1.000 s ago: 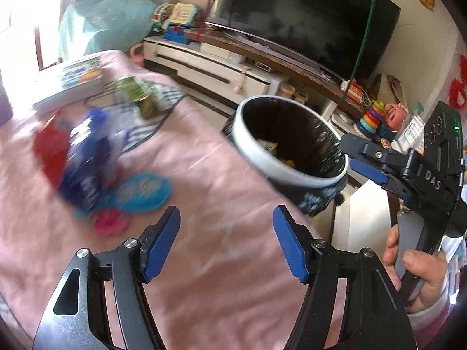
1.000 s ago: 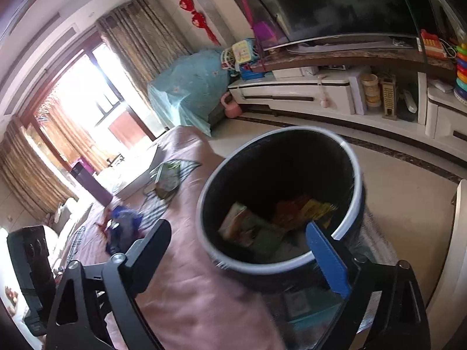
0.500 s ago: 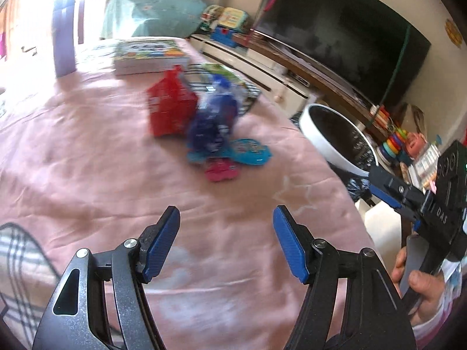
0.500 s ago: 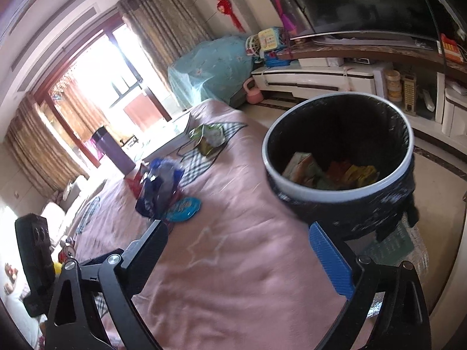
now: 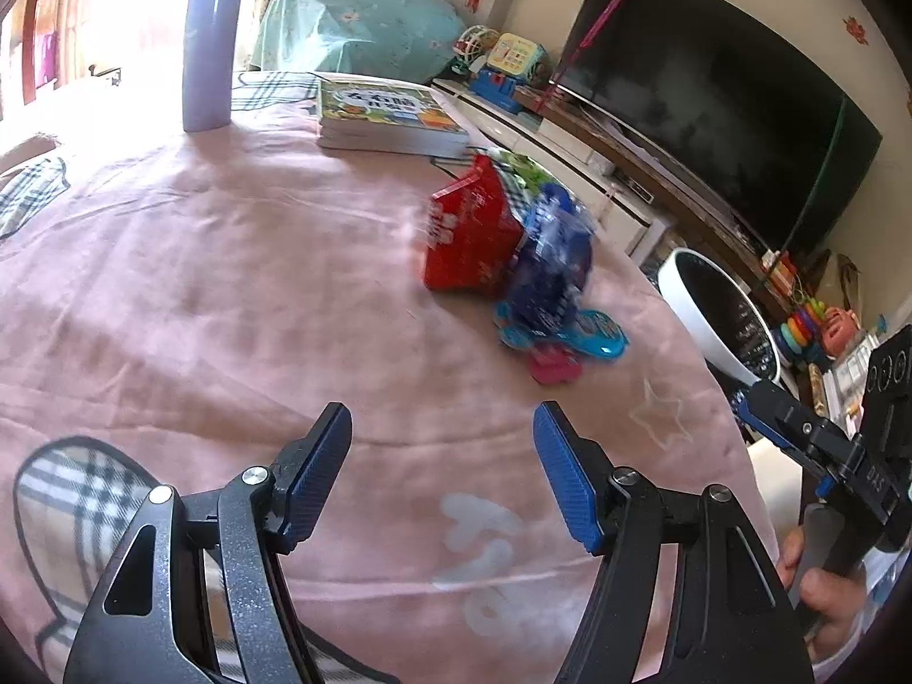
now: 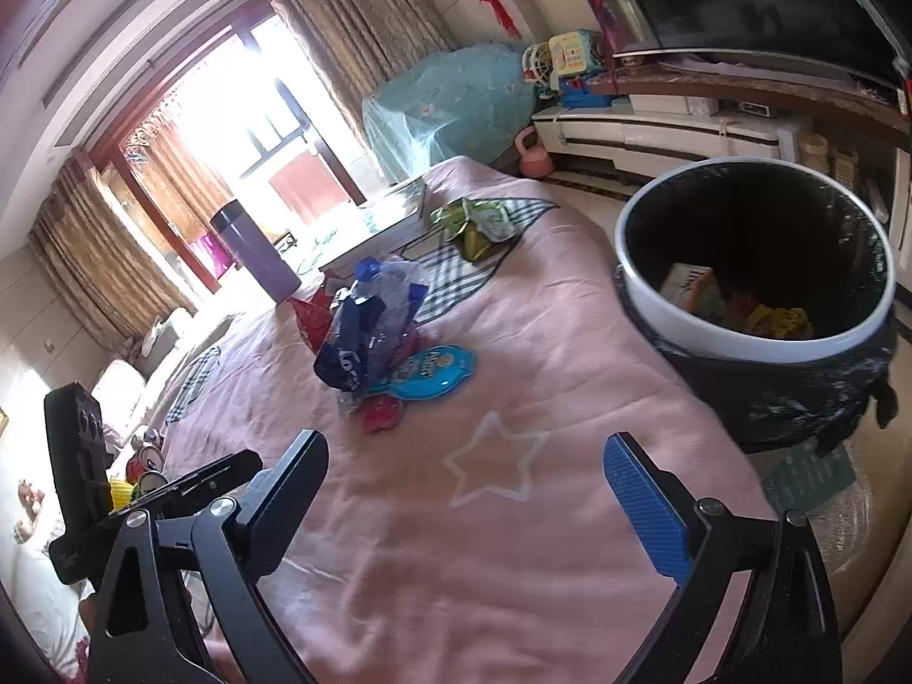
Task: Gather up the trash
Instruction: 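Grasp the red bag with the left tool while the right tool grasps the blue-white plastic bag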
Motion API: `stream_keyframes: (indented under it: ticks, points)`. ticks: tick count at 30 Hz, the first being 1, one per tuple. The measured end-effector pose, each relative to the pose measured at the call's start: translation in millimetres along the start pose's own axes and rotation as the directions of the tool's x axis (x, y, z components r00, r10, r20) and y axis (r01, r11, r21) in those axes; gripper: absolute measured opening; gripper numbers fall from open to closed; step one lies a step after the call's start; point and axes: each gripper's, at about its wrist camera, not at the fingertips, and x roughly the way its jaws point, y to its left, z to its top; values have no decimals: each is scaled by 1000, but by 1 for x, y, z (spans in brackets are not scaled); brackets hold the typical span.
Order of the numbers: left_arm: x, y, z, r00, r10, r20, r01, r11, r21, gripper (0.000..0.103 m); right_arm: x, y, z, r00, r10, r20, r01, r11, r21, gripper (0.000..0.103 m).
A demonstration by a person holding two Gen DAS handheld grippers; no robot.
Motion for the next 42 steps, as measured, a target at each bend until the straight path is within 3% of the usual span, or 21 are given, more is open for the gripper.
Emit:
stream_keyframes:
  ticks: [6, 16, 22, 28, 29, 30, 31, 32, 33, 34, 42]
  points:
    - [10, 9, 20, 1000, -5, 10, 5, 1000, 14, 67, 14, 9, 9, 999, 32, -11, -32, 999, 4, 92]
    - [45, 9, 62, 998, -60, -12, 60, 996, 70, 67, 50, 9, 36, 991, 122, -54, -118, 990, 81, 64]
    - [66, 8, 77, 992, -120, -44, 124, 987, 106, 67, 71, 10, 54, 979, 193, -65, -184, 975, 122, 63]
    - [89, -1, 84, 976, -198, -87, 207, 970, 123, 67, 107, 4, 59, 960, 248, -132, -223, 958, 179, 62]
    - [91, -4, 85, 975, -204, -90, 214, 968, 132, 64, 113, 3, 58, 952, 266, -150, -236, 953, 192, 56]
    - [93, -6, 86, 975, -203, -93, 215, 966, 142, 53, 119, 3, 56, 944, 284, -168, -249, 947, 201, 49]
    - [95, -9, 85, 976, -194, -99, 208, 966, 154, 44, 123, 3, 55, 937, 300, -177, -263, 942, 207, 35]
    - [97, -11, 85, 977, -189, -103, 204, 965, 164, 37, 124, 3, 53, 936, 302, -180, -264, 942, 207, 31]
    - [98, -12, 84, 973, -203, -112, 220, 961, 167, 17, 123, 3, 52, 937, 302, -175, -266, 942, 203, 30]
    - [99, -13, 83, 970, -212, -121, 230, 958, 169, 8, 121, 3, 51, 937, 304, -173, -269, 942, 201, 27]
    - [75, -15, 71, 983, -171, -66, 181, 960, 213, 4, 93, -4, 52, 948, 290, -130, -265, 947, 182, 22]
